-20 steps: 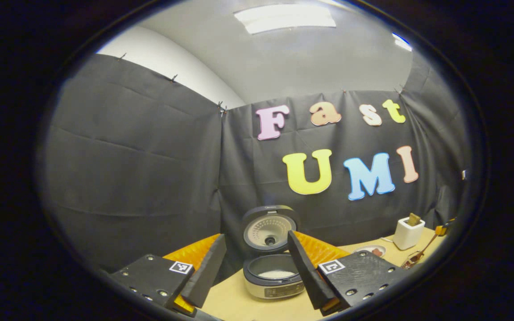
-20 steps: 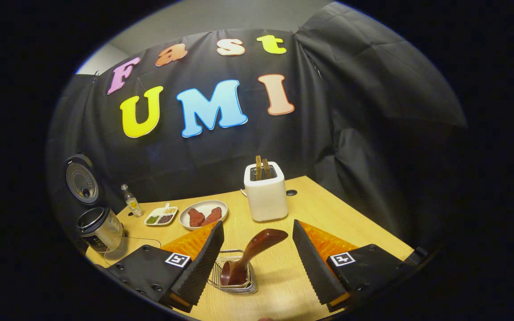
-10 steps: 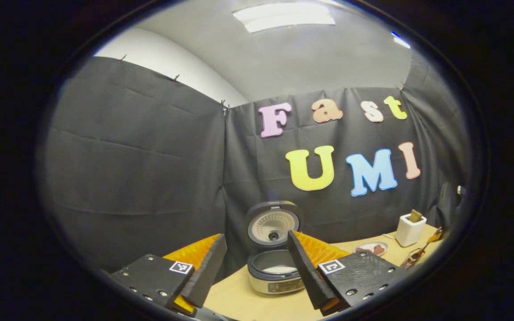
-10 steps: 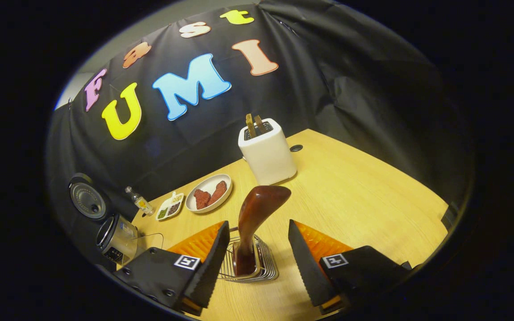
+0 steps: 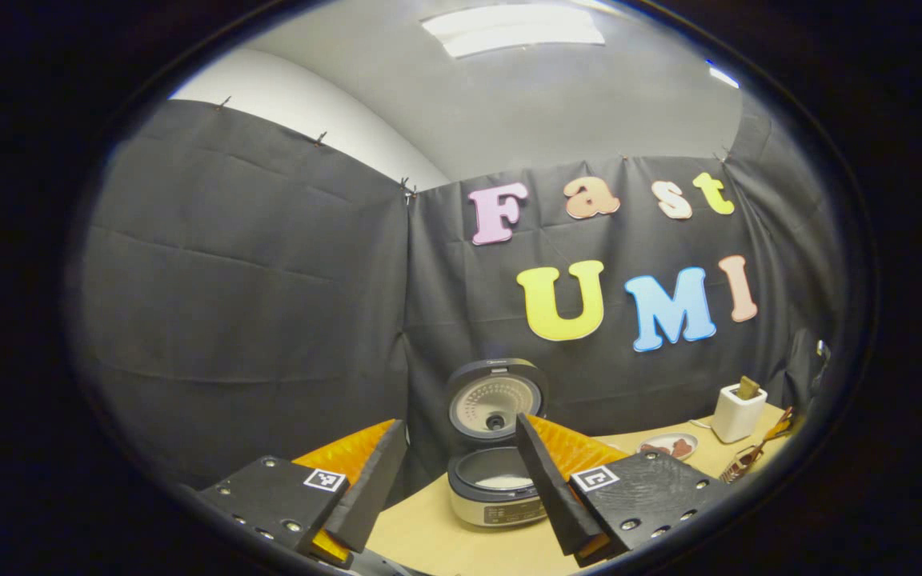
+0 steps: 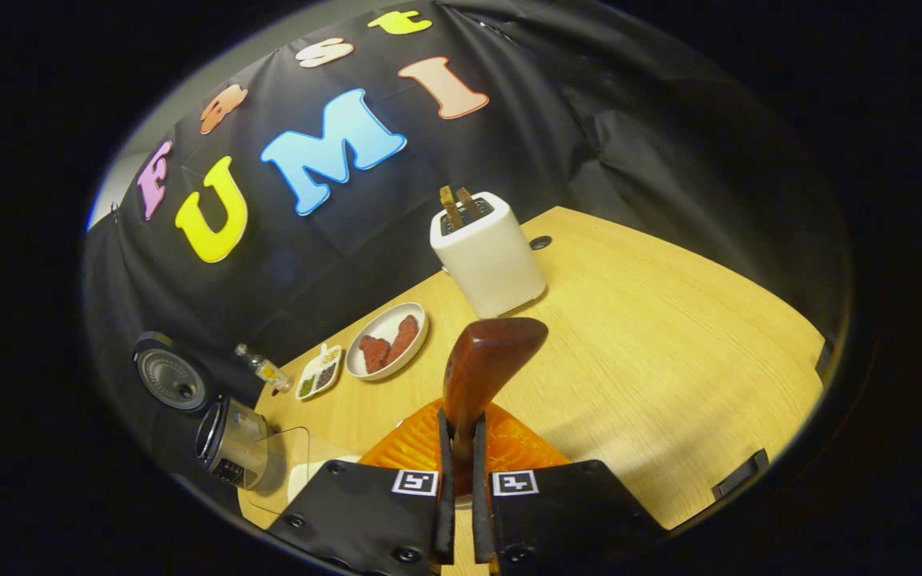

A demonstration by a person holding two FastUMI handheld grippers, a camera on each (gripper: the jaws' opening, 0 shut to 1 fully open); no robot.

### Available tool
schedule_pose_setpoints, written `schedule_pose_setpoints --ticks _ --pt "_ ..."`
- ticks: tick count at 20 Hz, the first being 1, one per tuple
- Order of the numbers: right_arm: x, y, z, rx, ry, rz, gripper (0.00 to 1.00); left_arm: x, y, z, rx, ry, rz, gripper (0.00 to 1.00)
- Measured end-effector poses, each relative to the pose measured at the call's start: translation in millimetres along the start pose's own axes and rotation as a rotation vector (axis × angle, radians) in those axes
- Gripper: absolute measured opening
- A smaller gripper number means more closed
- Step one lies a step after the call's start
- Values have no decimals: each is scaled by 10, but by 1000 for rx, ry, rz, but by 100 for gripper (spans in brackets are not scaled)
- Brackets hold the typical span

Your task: Close the left gripper, press the button to open the rice cooker; take a wooden spoon from the chopstick holder with the right hand, scoop a spoonful of rice and pour it into the rice cooker, then put the wooden spoon back into the chopstick holder.

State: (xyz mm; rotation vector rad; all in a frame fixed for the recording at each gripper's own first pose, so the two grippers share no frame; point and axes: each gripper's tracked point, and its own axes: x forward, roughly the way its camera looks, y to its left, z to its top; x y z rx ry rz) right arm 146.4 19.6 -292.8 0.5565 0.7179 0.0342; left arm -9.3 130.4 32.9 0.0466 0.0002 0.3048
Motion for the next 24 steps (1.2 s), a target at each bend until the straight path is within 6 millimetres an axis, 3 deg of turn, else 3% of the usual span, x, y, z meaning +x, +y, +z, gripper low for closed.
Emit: schedule_pose_setpoints --ticks 3,6,13,18,24 --pt "-90 61 79 -52 -33 -7 7 33 26 -16 -7 0 -4 84" --pt "-225 196 272 -109 -91 0 10 86 29 -27 -19 0 -13 84" --pt "-494 695 627 -227 -205 41 10 224 9 -129 -46 7 -49 84" --pt "-556 1194 580 -262 -223 109 7 335 111 -238 -56 21 -63 84" --pt "-513 1820 263 -327 -201 192 10 493 270 -356 -61 36 -74 86"
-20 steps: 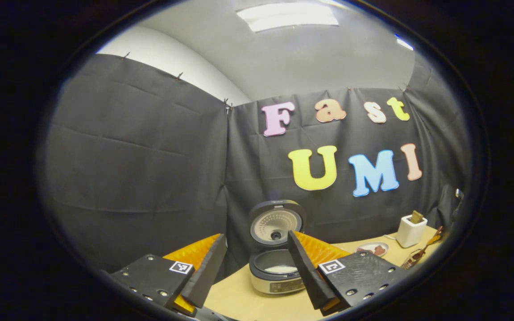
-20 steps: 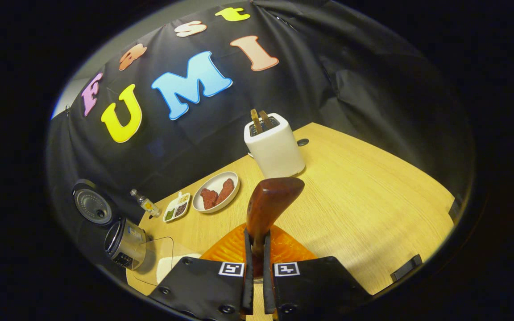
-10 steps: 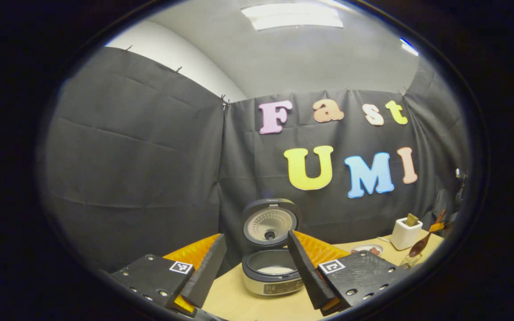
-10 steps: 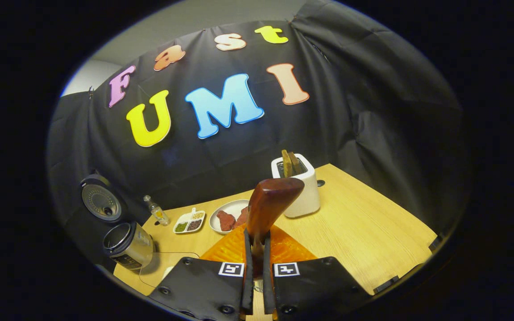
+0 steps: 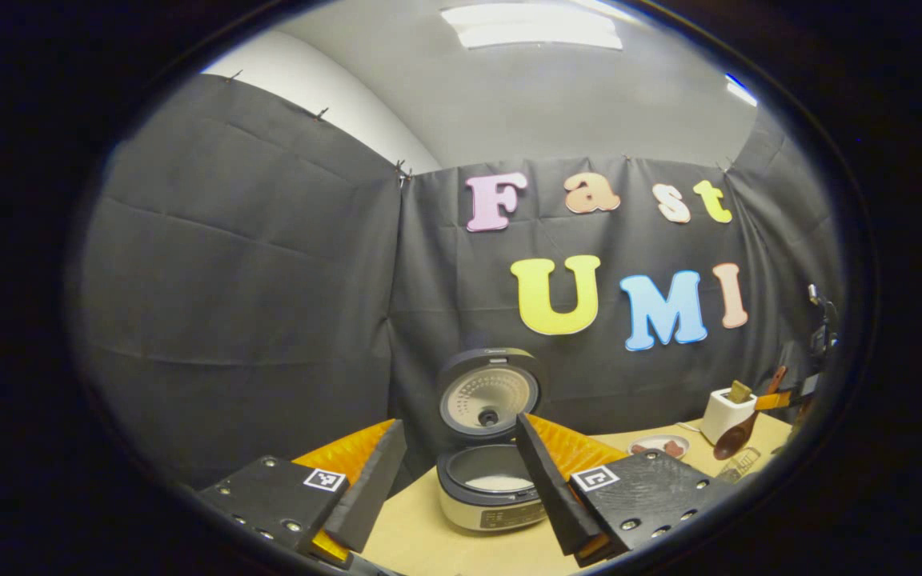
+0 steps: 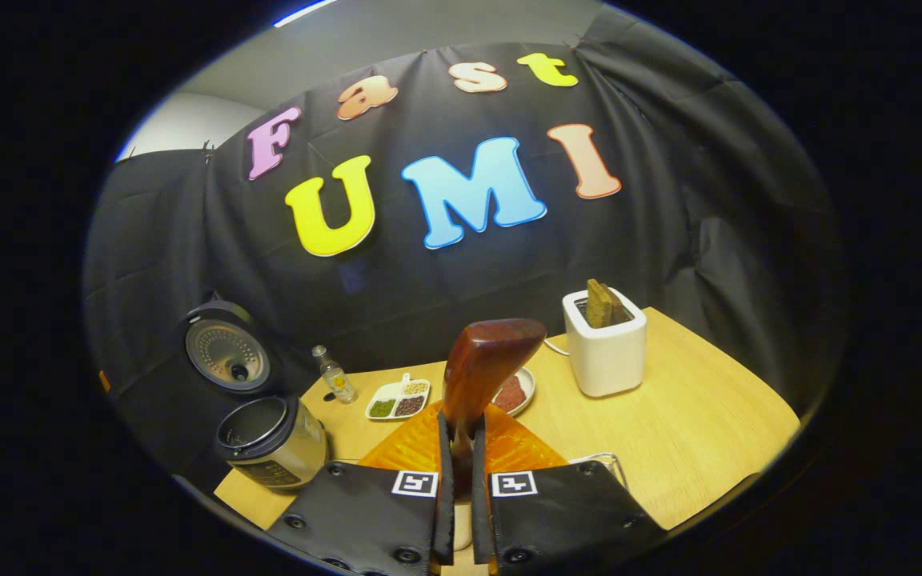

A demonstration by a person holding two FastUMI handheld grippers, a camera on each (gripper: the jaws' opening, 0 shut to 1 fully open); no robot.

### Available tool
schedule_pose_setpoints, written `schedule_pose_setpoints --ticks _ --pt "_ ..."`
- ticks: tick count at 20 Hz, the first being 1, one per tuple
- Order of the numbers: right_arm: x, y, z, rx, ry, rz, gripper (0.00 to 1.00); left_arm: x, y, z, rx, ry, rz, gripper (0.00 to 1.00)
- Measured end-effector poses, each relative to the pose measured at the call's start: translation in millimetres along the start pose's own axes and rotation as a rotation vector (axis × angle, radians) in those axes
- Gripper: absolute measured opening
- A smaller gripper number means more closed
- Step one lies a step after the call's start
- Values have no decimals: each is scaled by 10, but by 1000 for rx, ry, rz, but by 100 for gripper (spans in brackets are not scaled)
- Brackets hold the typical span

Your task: Close the left gripper, press the button to open the rice cooker; take a wooden spoon from the chopstick holder with the right hand, scoop a spoonful of rice and pour it into the rice cooker, then put the wooden spoon back into the chopstick holder.

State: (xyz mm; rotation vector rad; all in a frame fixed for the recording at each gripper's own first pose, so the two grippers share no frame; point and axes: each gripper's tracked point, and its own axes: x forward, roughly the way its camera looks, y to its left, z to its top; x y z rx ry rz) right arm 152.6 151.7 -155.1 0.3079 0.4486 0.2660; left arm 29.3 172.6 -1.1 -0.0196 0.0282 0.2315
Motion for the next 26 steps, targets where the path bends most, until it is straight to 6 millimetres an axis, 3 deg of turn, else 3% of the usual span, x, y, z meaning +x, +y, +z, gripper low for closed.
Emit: schedule_pose_setpoints --ticks 2,5,6,10,11,13,18,26 --pt "28 192 -70 -33 5 19 7 53 54 -21 4 3 -3 84" --pt "75 402 -225 -92 21 31 10 114 110 -75 7 7 -13 87" --pt "95 448 -275 -115 25 29 7 142 137 -94 5 9 -15 85" --pt "170 604 -510 -294 33 2 11 239 201 -216 -12 26 -25 85" --pt "184 645 -562 -345 34 0 7 247 216 -239 -13 29 -26 87" --pt "218 729 -682 -447 39 -4 10 282 247 -277 -12 34 -26 87" --pt "370 795 -983 -601 72 -26 10 358 333 -376 -22 50 -18 85" --pt "528 838 -1347 -691 132 -60 11 433 478 -499 -21 71 3 87"
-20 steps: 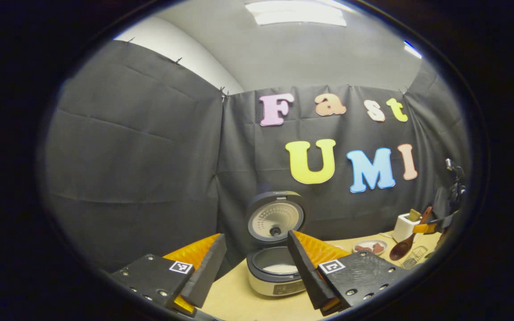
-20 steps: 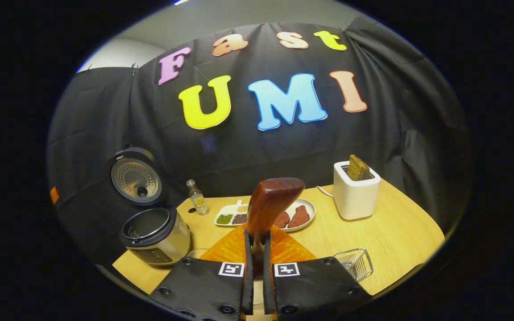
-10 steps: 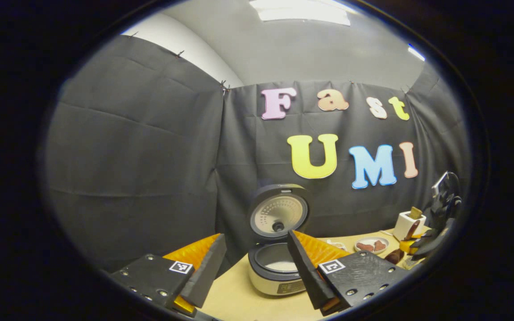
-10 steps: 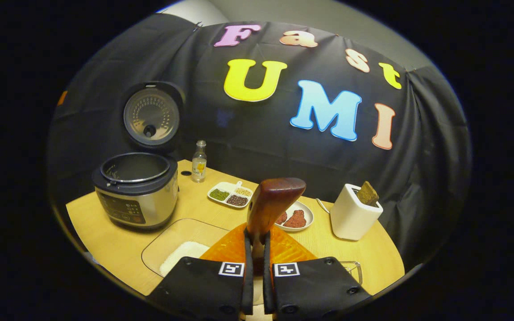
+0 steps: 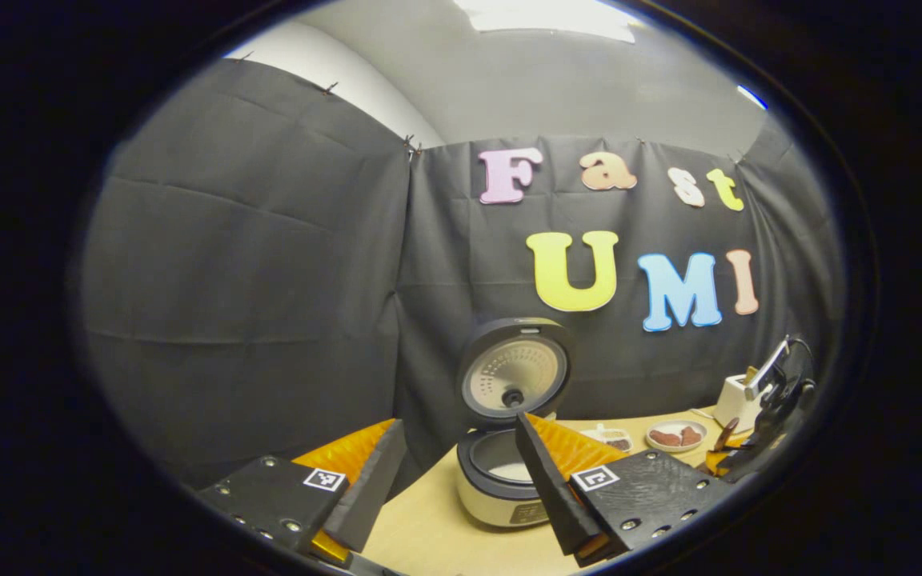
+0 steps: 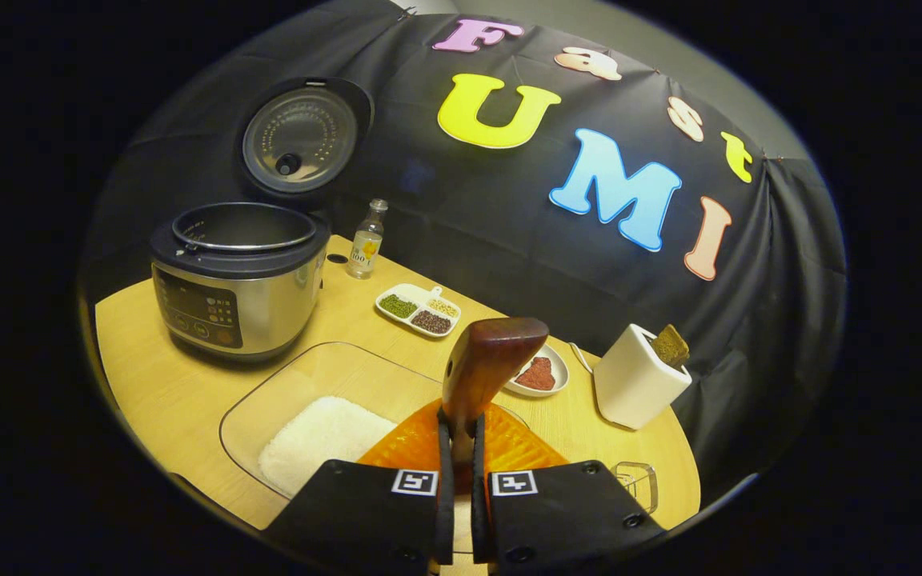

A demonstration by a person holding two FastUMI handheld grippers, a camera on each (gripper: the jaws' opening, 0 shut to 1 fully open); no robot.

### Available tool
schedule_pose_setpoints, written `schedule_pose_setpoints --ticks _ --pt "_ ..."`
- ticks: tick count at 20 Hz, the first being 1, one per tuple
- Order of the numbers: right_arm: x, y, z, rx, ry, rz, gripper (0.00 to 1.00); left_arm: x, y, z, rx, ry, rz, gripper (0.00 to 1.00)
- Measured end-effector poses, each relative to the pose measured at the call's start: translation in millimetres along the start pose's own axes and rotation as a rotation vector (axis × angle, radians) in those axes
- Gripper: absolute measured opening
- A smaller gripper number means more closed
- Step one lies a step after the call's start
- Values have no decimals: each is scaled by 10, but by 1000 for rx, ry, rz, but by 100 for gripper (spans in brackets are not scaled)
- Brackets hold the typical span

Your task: Close the left gripper, press the button to open the rice cooker; take a wooden spoon from the chopstick holder with the right hand, scoop a spoonful of rice and pour it into the rice cooker, then put the wooden spoon back into the chopstick holder.

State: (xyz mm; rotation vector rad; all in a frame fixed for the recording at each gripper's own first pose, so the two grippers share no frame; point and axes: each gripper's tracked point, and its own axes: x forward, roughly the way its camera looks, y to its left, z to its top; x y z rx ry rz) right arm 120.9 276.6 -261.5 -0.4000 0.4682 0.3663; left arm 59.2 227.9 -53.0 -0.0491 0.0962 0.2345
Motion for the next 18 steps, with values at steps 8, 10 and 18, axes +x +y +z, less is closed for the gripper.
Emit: schedule_pose_setpoints --ticks 8,10,18 --pt "-2 429 -27 64 34 85 11 36 23 -42 3 6 4 85" --pt "2 451 2 116 43 104 10 37 24 -62 2 9 7 87" --pt "-9 416 30 493 118 188 10 37 -20 -74 -6 11 0 89"
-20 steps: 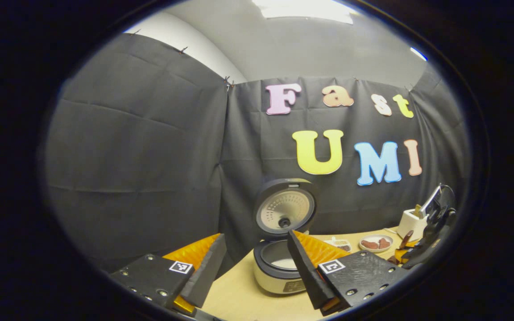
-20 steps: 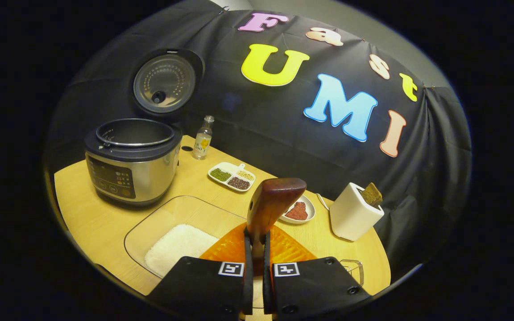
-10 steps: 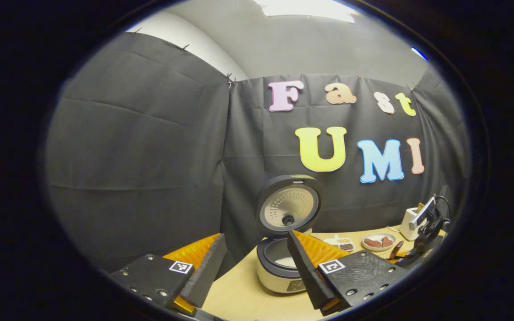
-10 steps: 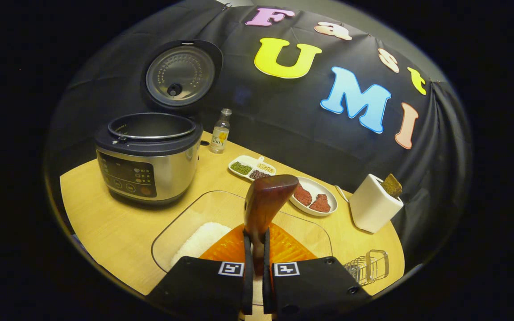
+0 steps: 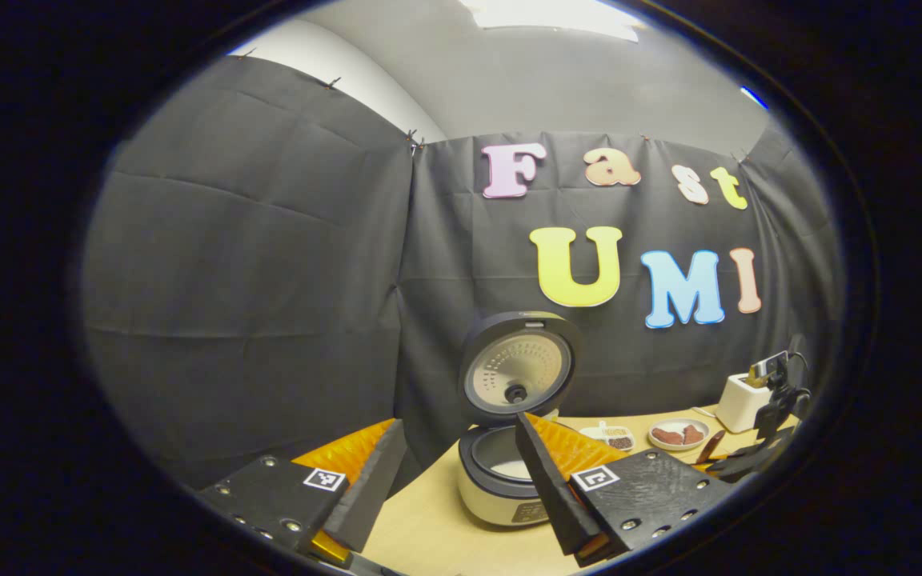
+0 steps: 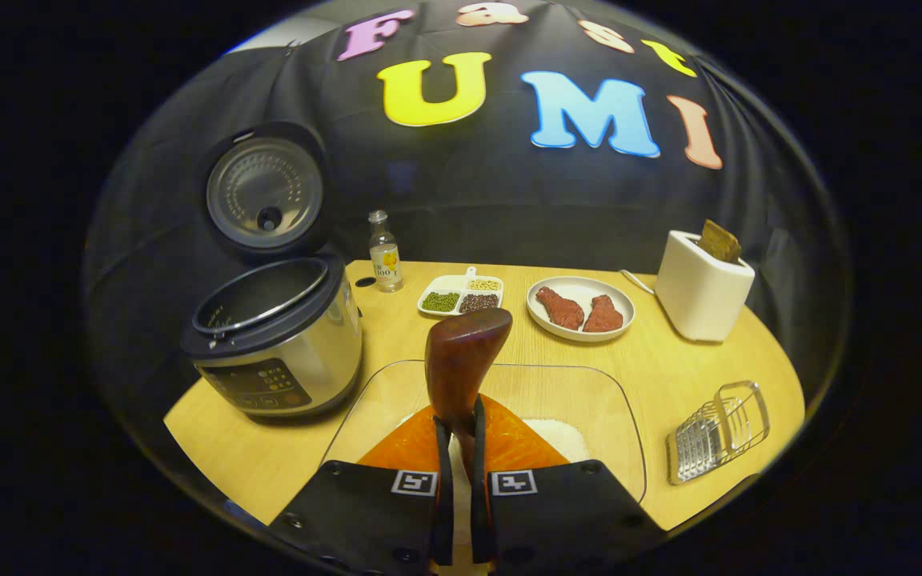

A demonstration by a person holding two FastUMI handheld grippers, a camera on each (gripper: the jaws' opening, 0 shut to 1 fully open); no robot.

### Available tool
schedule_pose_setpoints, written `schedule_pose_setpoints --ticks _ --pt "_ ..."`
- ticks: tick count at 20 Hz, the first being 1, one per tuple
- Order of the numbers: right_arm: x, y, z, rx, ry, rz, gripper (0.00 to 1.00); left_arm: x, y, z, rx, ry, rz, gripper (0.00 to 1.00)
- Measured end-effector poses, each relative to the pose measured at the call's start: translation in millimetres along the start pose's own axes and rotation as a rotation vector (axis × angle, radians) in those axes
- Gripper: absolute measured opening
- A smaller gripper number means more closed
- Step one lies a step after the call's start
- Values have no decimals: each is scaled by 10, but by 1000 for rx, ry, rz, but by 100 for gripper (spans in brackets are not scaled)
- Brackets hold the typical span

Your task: Close the left gripper, press the button to open the rice cooker; take a wooden spoon from the chopstick holder with the right hand, scoop a spoonful of rice and pour it into the rice cooker, then put the wooden spoon back into the chopstick holder.

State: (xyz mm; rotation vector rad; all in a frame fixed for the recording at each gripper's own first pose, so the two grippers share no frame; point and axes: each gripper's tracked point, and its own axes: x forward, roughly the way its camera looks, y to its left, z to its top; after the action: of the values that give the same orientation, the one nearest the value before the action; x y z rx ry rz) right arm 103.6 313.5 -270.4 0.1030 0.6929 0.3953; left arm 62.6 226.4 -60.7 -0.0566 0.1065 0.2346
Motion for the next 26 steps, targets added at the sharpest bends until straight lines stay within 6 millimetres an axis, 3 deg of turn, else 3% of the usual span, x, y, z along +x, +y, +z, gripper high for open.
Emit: schedule_pose_setpoints --ticks 8,14,19,26 --pt "-28 -150 -3 384 39 68 7 -17 -100 51 6 -5 -14 85" --pt "-23 -476 -113 746 86 91 10 -57 -161 121 13 -11 -20 85" --pt "-133 -606 31 855 56 124 10 -91 -272 217 26 -21 -27 87" --pt "-292 -578 386 979 19 217 11 -175 -371 288 24 -41 -43 87"
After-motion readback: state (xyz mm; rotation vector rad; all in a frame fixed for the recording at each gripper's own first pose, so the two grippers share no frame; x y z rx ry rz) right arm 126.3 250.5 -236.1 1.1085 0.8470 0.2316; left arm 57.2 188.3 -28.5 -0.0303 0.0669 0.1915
